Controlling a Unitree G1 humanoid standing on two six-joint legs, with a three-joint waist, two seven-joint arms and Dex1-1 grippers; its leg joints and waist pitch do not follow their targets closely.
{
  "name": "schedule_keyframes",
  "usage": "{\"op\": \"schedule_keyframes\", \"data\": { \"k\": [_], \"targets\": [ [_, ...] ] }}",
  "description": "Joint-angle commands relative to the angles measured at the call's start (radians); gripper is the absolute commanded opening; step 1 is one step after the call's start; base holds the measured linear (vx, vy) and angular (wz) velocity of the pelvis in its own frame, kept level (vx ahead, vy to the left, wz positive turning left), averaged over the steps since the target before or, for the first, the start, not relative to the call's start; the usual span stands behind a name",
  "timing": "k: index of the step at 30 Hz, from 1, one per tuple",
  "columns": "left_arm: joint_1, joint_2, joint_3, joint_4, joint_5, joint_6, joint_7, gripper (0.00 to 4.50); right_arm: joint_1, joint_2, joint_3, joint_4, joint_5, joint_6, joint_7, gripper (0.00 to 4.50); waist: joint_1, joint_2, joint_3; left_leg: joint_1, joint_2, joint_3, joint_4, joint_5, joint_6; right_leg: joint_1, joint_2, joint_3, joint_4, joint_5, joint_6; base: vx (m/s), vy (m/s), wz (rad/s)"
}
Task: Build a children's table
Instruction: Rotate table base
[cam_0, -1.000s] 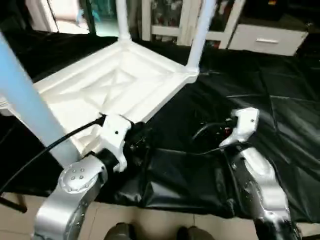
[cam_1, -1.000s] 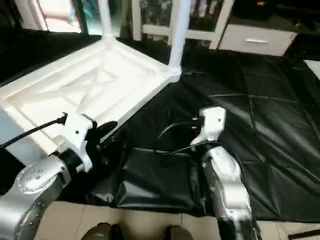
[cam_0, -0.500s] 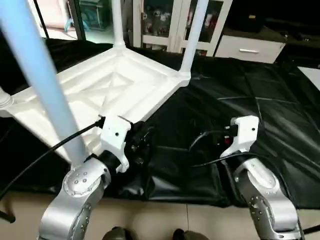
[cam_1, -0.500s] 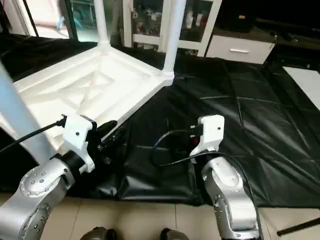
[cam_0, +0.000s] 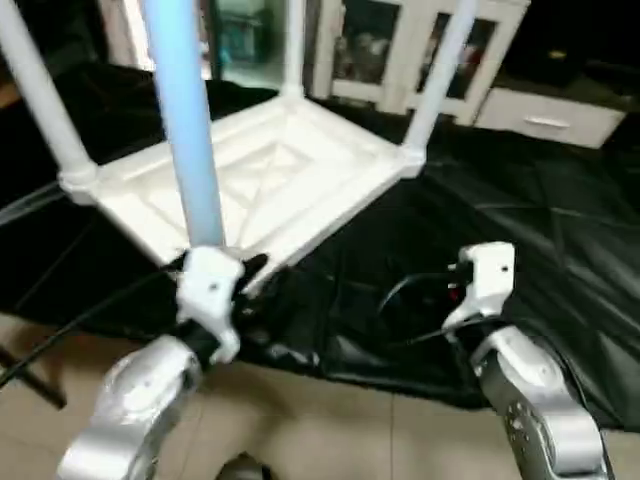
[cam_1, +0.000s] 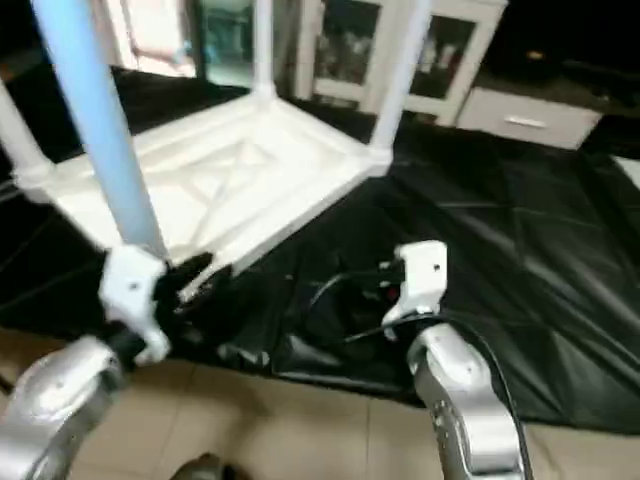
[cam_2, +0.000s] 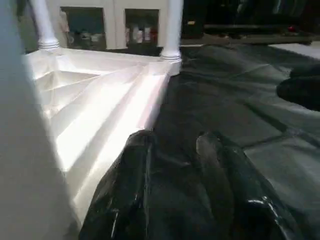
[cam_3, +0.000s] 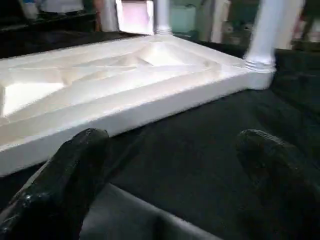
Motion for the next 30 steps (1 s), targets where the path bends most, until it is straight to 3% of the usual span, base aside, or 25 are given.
{"op": "schedule_keyframes", "data": {
  "k": [1,2,3,7,9,10,11,13,15,17,19,20,24,25,26,27,29,30],
  "targets": [
    [0.046,-0.007,0.010,-0.049,-0.031,-0.028,-0.023,1.71,0.001,-0.013,-0.012,0.003,-0.010,-0.007,0.004,4.50,-0.005,0.014,-0.051,0.024,0.092,-0.037,-0.126,-0.312,-0.069,0.013,-0.103,0.057,-0.089,-0.110,-0.136,0.000,0.000,0.00],
    [0.086,-0.012,0.015,-0.062,-0.049,-0.053,-0.034,1.71,0.000,-0.015,-0.014,0.013,-0.010,-0.012,0.006,4.50,-0.010,0.007,-0.050,0.017,0.092,-0.034,-0.129,-0.292,-0.060,0.019,-0.103,0.056,-0.094,-0.131,-0.129,0.000,0.000,0.00],
    [0.106,-0.015,0.020,-0.066,-0.056,-0.070,-0.038,1.71,-0.001,-0.016,-0.016,0.018,-0.011,-0.014,0.006,4.50,-0.012,0.005,-0.047,0.015,0.091,-0.032,-0.131,-0.294,-0.053,0.016,-0.103,0.057,-0.100,-0.170,-0.120,0.000,0.000,0.00],
    [0.185,-0.015,0.050,-0.054,-0.073,-0.154,-0.066,1.71,-0.011,-0.016,-0.018,0.037,-0.014,-0.021,0.008,4.50,-0.010,0.003,-0.041,0.026,0.093,-0.023,-0.130,-0.352,-0.062,0.001,-0.106,0.065,-0.117,-0.317,-0.096,0.000,0.000,0.00],
    [0.234,0.003,0.080,-0.029,-0.095,-0.204,-0.112,1.71,-0.020,-0.019,-0.018,0.050,-0.016,-0.025,0.014,4.50,-0.008,-0.013,-0.041,0.028,0.092,-0.019,-0.132,-0.352,-0.060,0.000,-0.107,0.067,-0.123,-0.358,-0.078,0.000,0.000,0.00],
    [0.265,0.029,0.108,-0.009,-0.110,-0.237,-0.159,1.71,-0.028,-0.024,-0.014,0.057,-0.016,-0.025,0.022,4.50,-0.004,-0.011,-0.044,0.034,0.093,-0.017,-0.135,-0.337,-0.059,-0.006,-0.103,0.070,-0.125,-0.342,-0.067,0.000,0.000,0.00],
    [0.265,0.029,0.108,-0.009,-0.110,-0.237,-0.159,1.71,-0.028,-0.024,-0.014,0.057,-0.016,-0.025,0.022,4.50,-0.004,-0.011,-0.044,0.034,0.093,-0.017,-0.135,-0.337,-0.059,-0.006,-0.103,0.070,-0.125,-0.342,-0.067,0.000,0.000,0.00],
    [0.291,0.044,0.180,0.015,-0.150,-0.249,-0.198,1.71,-0.038,-0.044,0.010,0.061,-0.015,-0.031,0.063,4.50,-0.007,-0.012,-0.046,0.033,0.095,-0.017,-0.139,-0.332,-0.066,-0.004,-0.096,0.066,-0.116,-0.289,-0.067,0.000,0.000,0.00],
    [0.299,0.057,0.215,0.035,-0.165,-0.256,-0.220,1.71,-0.038,-0.056,0.023,0.060,-0.014,-0.031,0.087,4.50,-0.005,-0.007,-0.047,0.039,0.096,-0.017,-0.139,-0.329,-0.071,-0.007,-0.093,0.066,-0.111,-0.241,-0.078,0.000,0.000,0.00],
    [0.334,0.099,0.280,0.098,-0.188,-0.296,-0.271,1.71,-0.034,-0.078,0.043,0.060,-0.010,-0.029,0.129,4.50,-0.003,-0.009,-0.050,0.036,0.095,-0.015,-0.140,-0.301,-0.061,0.000,-0.091,0.065,-0.107,-0.171,-0.084,0.000,0.000,0.00],
    [0.345,0.110,0.290,0.114,-0.191,-0.306,-0.285,1.71,-0.033,-0.082,0.045,0.060,-0.011,-0.029,0.133,4.50,-0.005,-0.008,-0.051,0.037,0.096,-0.014,-0.141,-0.292,-0.057,0.001,-0.089,0.064,-0.104,-0.143,-0.082,0.000,0.000,0.00],
    [0.350,0.131,0.342,0.185,-0.169,-0.345,-0.279,1.71,-0.033,-0.087,0.048,0.066,-0.016,-0.036,0.140,4.50,-0.005,-0.009,-0.053,0.039,0.097,-0.015,-0.141,-0.286,-0.057,0.002,-0.090,0.064,-0.102,-0.120,-0.084,0.000,0.000,0.00],
    [0.302,0.137,0.401,0.267,-0.147,-0.361,-0.206,1.71,-0.037,-0.089,0.048,0.071,-0.015,-0.039,0.148,4.50,-0.004,-0.007,-0.056,0.047,0.099,-0.012,-0.140,-0.280,-0.059,0.001,-0.091,0.064,-0.097,-0.054,-0.100,0.000,0.000,0.00],
    [0.253,0.147,0.412,0.309,-0.125,-0.345,-0.168,1.71,-0.035,-0.100,0.053,0.069,-0.012,-0.031,0.168,4.50,-0.005,-0.005,-0.056,0.045,0.101,-0.014,-0.143,-0.286,-0.065,0.003,-0.089,0.063,-0.096,-0.039,-0.101,0.000,0.000,0.00],
    [0.229,0.152,0.411,0.325,-0.114,-0.336,-0.154,1.71,-0.033,-0.108,0.057,0.069,-0.012,-0.027,0.178,4.50,-0.003,0.005,-0.056,0.050,0.100,-0.013,-0.143,-0.303,-0.074,-0.001,-0.087,0.063,-0.096,-0.041,-0.097,0.000,0.000,0.00],
    [0.198,0.160,0.406,0.350,-0.099,-0.329,-0.144,1.71,-0.030,-0.121,0.063,0.068,-0.012,-0.021,0.194,4.50,-0.003,-0.001,-0.058,0.057,0.099,-0.011,-0.141,-0.316,-0.080,-0.005,-0.085,0.063,-0.097,-0.042,-0.095,0.000,0.000,0.00],
    [0.153,0.175,0.381,0.378,-0.058,-0.309,-0.120,1.71,-0.024,-0.145,0.074,0.067,-0.011,-0.008,0.223,4.50,-0.003,-0.001,-0.054,0.047,0.098,-0.017,-0.148,-0.354,-0.090,0.006,-0.093,0.065,-0.099,-0.084,-0.099,0.000,0.000,0.00],
    [0.117,0.172,0.347,0.386,-0.040,-0.299,-0.115,1.71,-0.017,-0.160,0.074,0.059,0.003,0.010,0.245,4.50,-0.002,0.001,-0.054,0.053,0.099,-0.016,-0.148,-0.381,-0.095,0.003,-0.092,0.067,-0.101,-0.116,-0.094,0.000,0.000,0.00]
  ]
}}
